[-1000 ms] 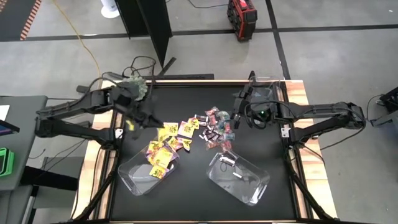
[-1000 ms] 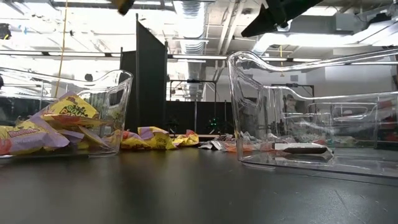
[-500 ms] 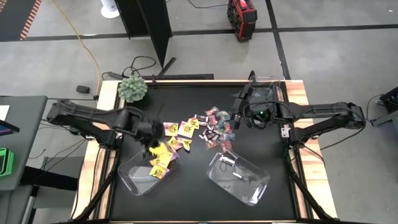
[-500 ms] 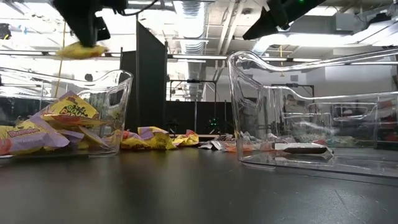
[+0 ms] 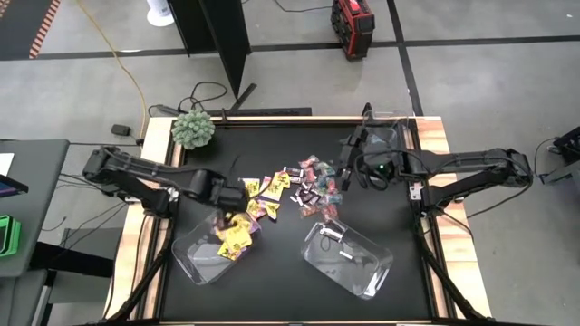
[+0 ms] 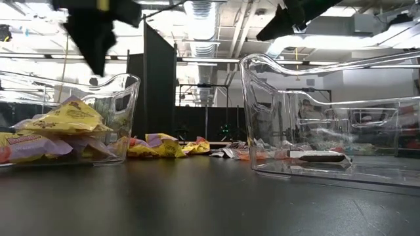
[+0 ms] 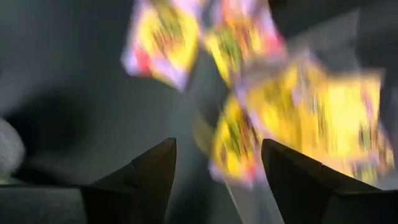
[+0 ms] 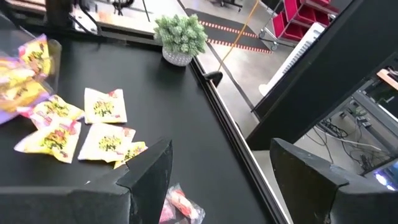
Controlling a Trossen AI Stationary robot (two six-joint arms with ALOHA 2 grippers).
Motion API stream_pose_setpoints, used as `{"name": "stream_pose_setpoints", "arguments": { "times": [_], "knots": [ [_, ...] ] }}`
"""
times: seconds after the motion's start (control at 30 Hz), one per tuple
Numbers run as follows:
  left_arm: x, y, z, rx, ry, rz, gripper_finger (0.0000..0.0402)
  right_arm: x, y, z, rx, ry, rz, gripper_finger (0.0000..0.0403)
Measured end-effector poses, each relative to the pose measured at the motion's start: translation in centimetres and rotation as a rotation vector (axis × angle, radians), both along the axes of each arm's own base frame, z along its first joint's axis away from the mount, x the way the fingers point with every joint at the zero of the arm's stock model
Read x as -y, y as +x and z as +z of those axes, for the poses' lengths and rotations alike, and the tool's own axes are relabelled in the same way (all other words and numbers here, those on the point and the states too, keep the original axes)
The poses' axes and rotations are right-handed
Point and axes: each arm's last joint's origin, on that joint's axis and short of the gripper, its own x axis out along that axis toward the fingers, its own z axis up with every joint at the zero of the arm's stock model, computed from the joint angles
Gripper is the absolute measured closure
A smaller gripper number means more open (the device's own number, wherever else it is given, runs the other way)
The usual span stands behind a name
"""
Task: Sort candy
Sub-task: Put the yellow candy in the bottom left transparent container
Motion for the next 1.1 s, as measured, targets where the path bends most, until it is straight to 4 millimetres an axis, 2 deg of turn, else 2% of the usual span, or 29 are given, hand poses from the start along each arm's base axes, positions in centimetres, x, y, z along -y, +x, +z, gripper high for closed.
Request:
{"name": "stream_pose_setpoints", "arguments": {
  "times": [0.07, 0.17, 0.37, 0.53, 0.67, 0.77, 0.93, 1.1],
  "knots": [
    [-1.5, 0.7, 0.3, 0.048, 0.055, 0.027, 0.0173, -0.1, 0.1, 0.1, 0.015, 0.0, 0.003, 0.0117],
    [-4.8, 1.6, 0.1, 0.086, 0.069, 0.084, 0.0177, -0.3, 0.1, 0.2, 0.028, -0.001, 0.011, 0.0117],
    [-12.0, 2.4, -1.2, 0.123, -0.051, 0.226, 0.0178, -0.6, 0.1, 0.2, 0.021, 0.002, 0.022, 0.0117],
    [-15.9, 2.8, -4.5, -0.003, -0.124, 0.21, 0.0178, -0.7, 0.1, 0.1, 0.01, 0.002, 0.027, 0.0117],
    [-16.8, 3.9, -7.5, -0.077, -0.251, 0.097, 0.0178, -0.7, 0.0, -0.1, -0.004, 0.002, 0.027, 0.0117],
    [-16.5, 4.8, -9.4, -0.109, -0.335, 0.014, 0.0175, -0.7, 0.0, -0.2, -0.02, 0.003, 0.027, 0.0117],
    [-16.0, 5.8, -12.0, -0.183, -0.367, -0.066, 0.0171, -0.7, 0.0, -0.2, -0.021, 0.002, 0.027, 0.0117],
    [-16.0, 6.4, -14.0, -0.241, -0.373, -0.069, 0.018, -0.6, 0.0, -0.2, -0.024, -0.003, 0.028, 0.0117]
  ]
}}
